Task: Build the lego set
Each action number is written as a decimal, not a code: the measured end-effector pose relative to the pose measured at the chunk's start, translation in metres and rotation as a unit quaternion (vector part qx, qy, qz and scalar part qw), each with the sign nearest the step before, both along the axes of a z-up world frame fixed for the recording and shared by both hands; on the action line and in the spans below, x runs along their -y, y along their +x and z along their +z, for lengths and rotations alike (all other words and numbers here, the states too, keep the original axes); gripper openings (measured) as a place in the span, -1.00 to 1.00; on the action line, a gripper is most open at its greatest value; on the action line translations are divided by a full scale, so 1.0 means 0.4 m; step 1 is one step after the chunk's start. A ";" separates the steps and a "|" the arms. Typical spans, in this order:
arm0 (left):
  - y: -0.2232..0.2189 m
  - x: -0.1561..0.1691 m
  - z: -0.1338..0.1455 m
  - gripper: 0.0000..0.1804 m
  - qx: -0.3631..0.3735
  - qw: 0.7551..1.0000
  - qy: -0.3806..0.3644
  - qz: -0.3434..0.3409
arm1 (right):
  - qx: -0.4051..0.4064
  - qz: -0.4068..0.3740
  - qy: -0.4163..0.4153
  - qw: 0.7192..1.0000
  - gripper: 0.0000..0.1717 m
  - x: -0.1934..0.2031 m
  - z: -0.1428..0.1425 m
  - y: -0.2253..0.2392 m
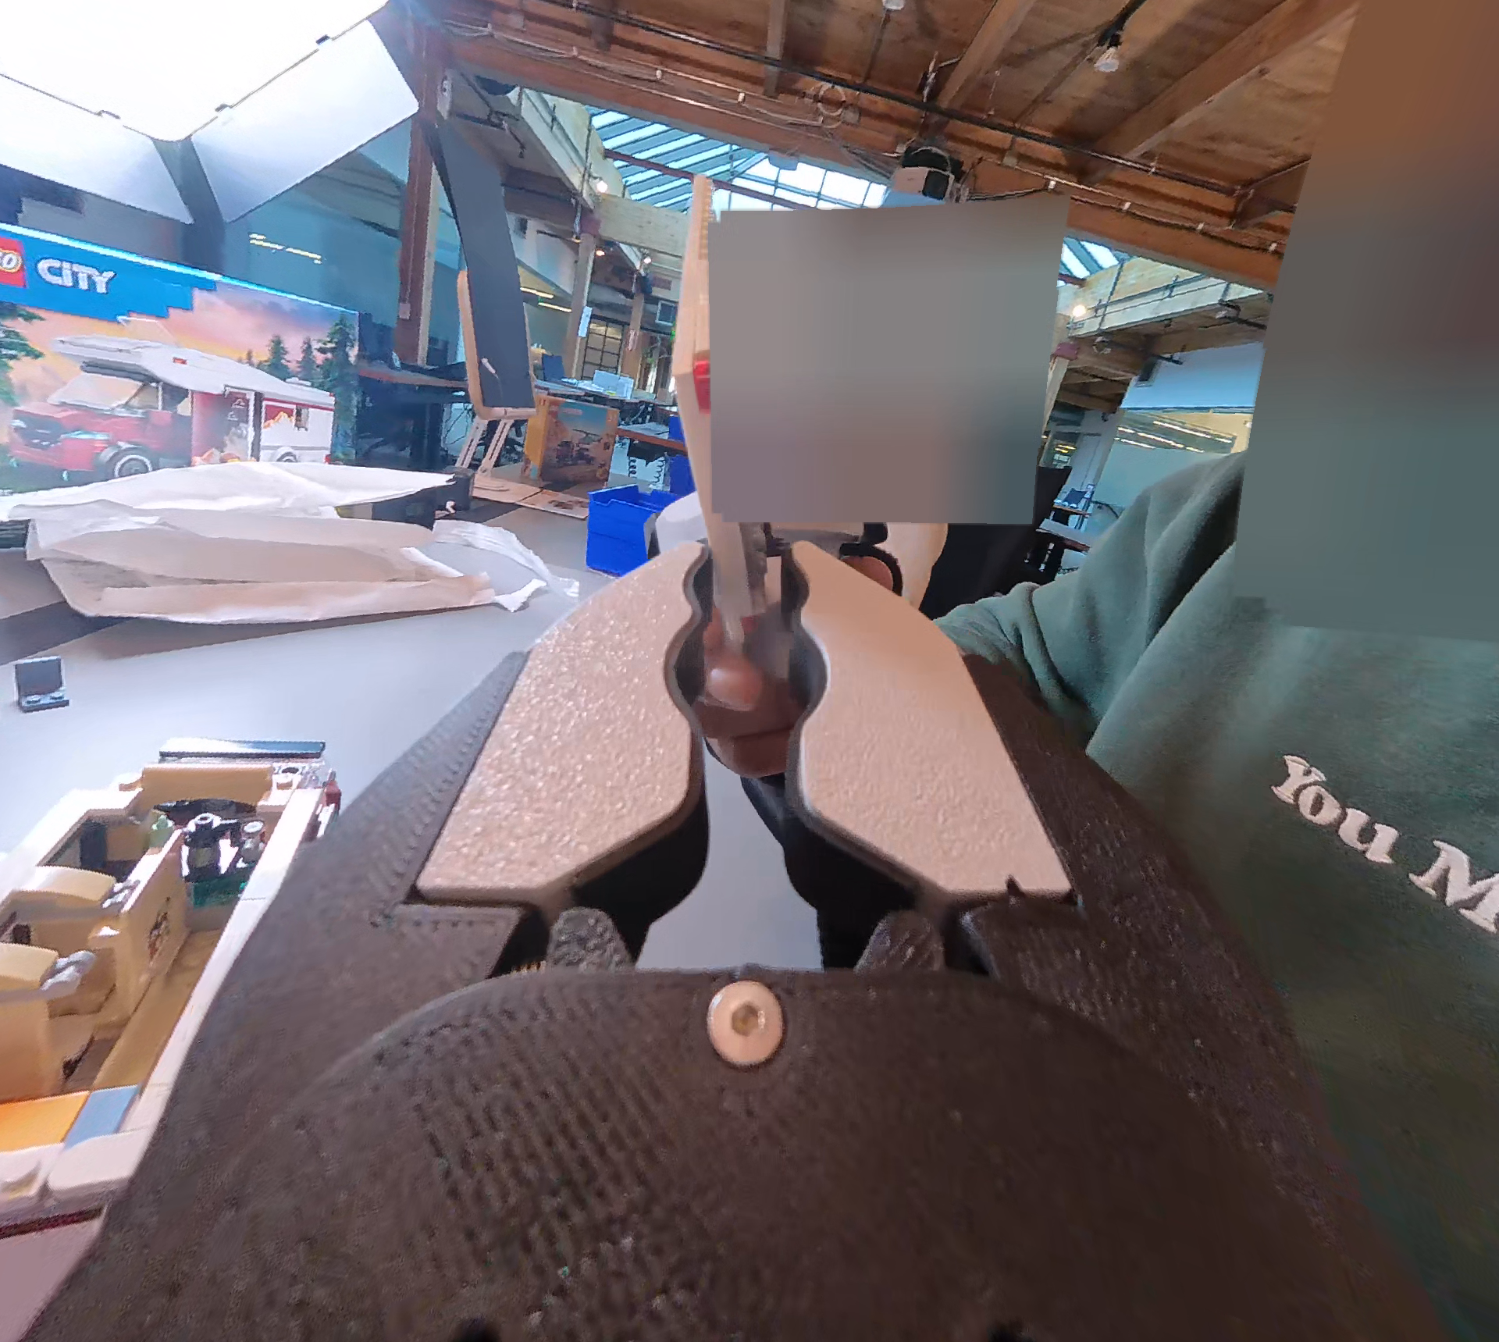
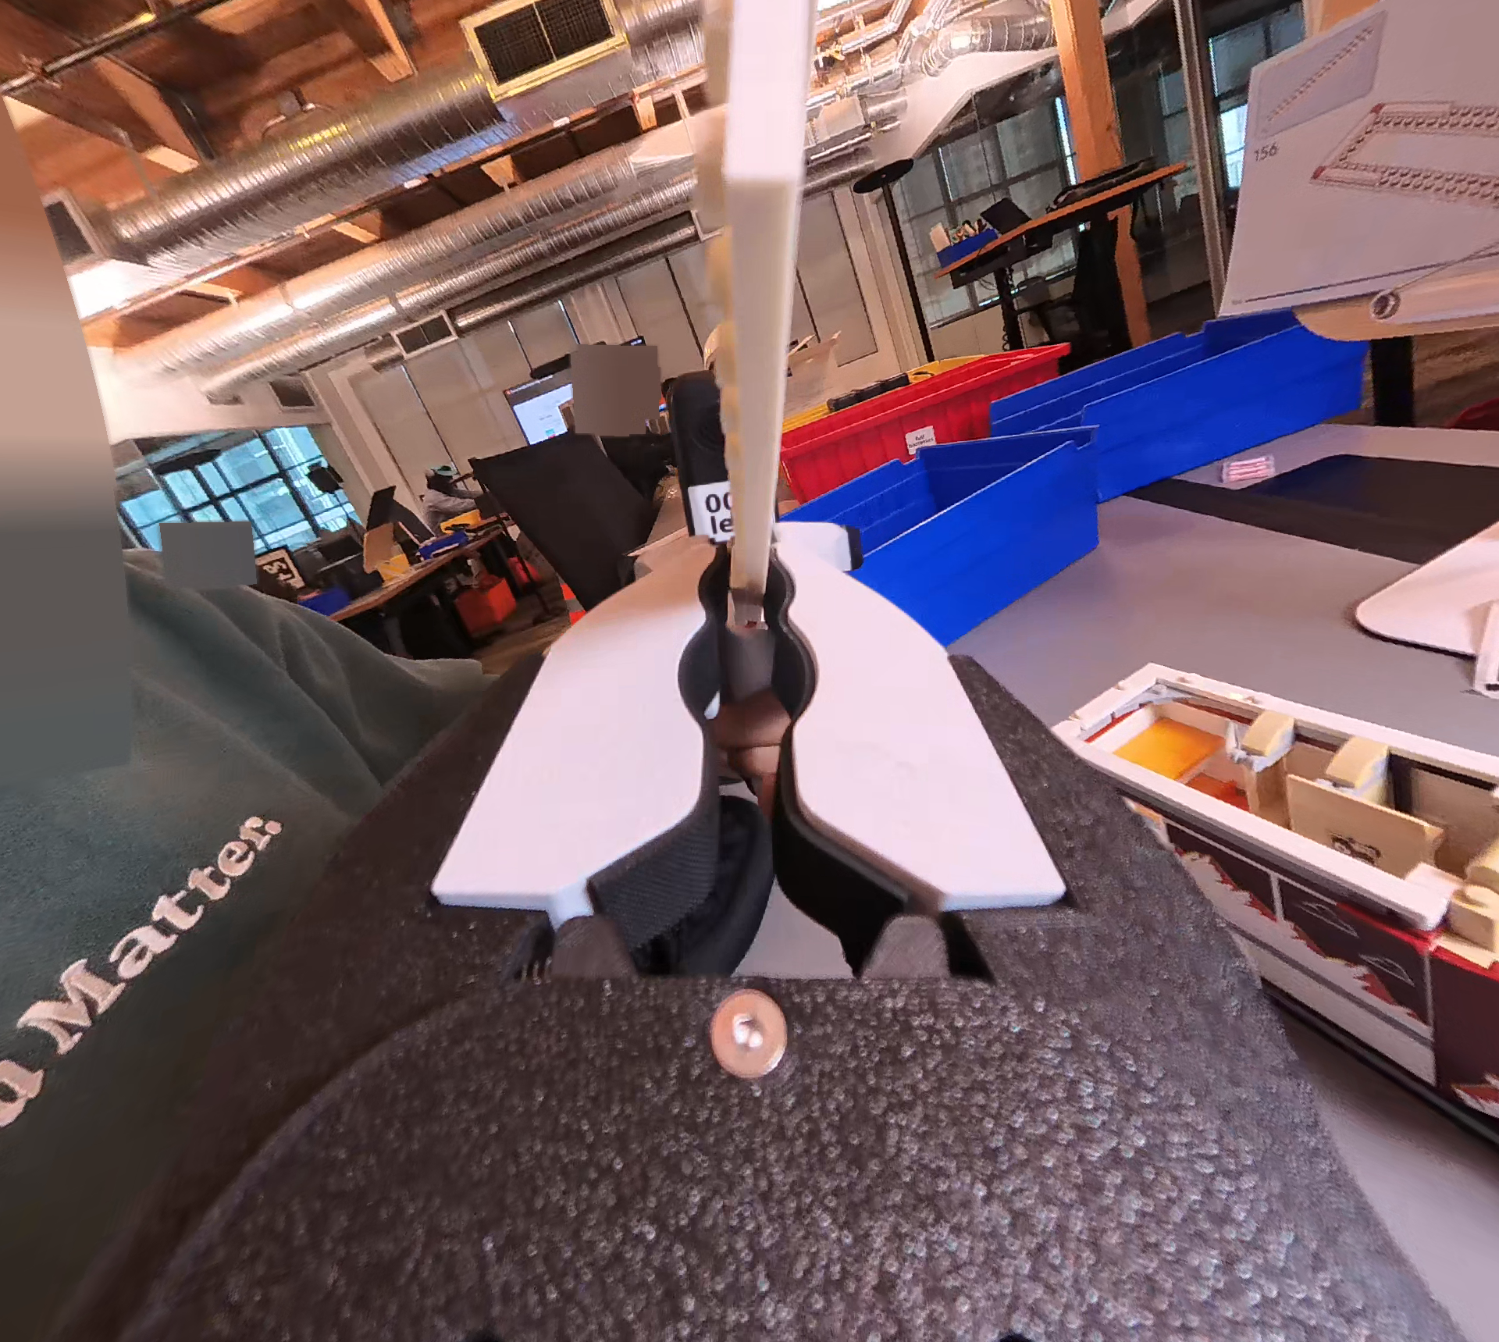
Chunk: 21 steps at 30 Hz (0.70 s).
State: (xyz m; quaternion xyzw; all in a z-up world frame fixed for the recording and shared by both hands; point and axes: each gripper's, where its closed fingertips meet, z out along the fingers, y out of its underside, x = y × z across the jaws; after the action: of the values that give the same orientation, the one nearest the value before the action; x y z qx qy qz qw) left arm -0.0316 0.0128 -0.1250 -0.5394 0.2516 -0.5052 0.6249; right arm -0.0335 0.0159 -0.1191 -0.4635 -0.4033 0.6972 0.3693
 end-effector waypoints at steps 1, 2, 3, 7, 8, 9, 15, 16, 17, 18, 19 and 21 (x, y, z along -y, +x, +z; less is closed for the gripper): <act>-0.001 -0.005 -0.002 -0.86 -0.001 1.000 -0.007 0.006 | 0.001 -0.001 -0.001 1.000 -0.91 -0.001 -0.002 -0.002; -0.002 -0.007 -0.004 -0.87 0.001 1.000 -0.018 0.006 | 0.001 -0.004 -0.003 1.000 -0.91 -0.003 -0.004 -0.003; -0.002 -0.009 -0.005 -0.88 0.004 0.999 -0.032 0.002 | 0.002 -0.003 -0.008 1.000 -0.91 -0.006 -0.006 -0.004; -0.005 -0.019 -0.015 -0.89 0.011 0.997 -0.076 0.002 | 0.008 -0.006 -0.021 1.000 -0.91 -0.017 -0.014 -0.007; -0.005 -0.020 -0.016 -0.89 0.011 0.997 -0.081 0.002 | 0.008 -0.005 -0.021 1.000 -0.90 -0.018 -0.015 -0.006; -0.004 -0.020 -0.018 -0.89 0.010 0.996 -0.085 0.001 | 0.006 -0.005 -0.021 1.000 -0.90 -0.019 -0.014 -0.005; -0.004 -0.025 -0.024 -0.90 0.025 0.993 -0.115 -0.008 | 0.001 -0.011 -0.033 0.999 -0.90 -0.030 -0.014 -0.004; -0.004 -0.026 -0.024 -0.90 0.029 0.992 -0.120 -0.010 | 0.001 -0.010 -0.042 0.999 -0.90 -0.032 -0.015 -0.005; -0.005 -0.028 -0.025 -0.90 0.031 0.992 -0.123 -0.009 | 0.000 -0.010 -0.052 0.999 -0.91 -0.034 -0.016 -0.006; -0.006 -0.029 -0.026 -0.90 0.031 0.992 -0.126 -0.007 | 0.000 -0.009 -0.062 0.998 -0.91 -0.036 -0.018 -0.007; -0.007 -0.030 -0.026 -0.90 0.032 0.991 -0.126 -0.006 | -0.001 -0.003 -0.076 0.997 -0.91 -0.037 -0.019 -0.008; -0.009 -0.033 -0.021 -0.90 0.035 0.993 -0.117 -0.002 | 0.004 0.017 -0.124 0.992 -0.91 -0.042 -0.017 -0.010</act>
State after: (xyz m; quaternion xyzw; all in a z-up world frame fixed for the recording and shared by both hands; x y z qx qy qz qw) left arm -0.0354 0.0258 -0.1335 -0.5901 0.1702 -0.5509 0.5650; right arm -0.0377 0.0326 -0.1258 -0.5018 -0.3227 0.7463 0.2953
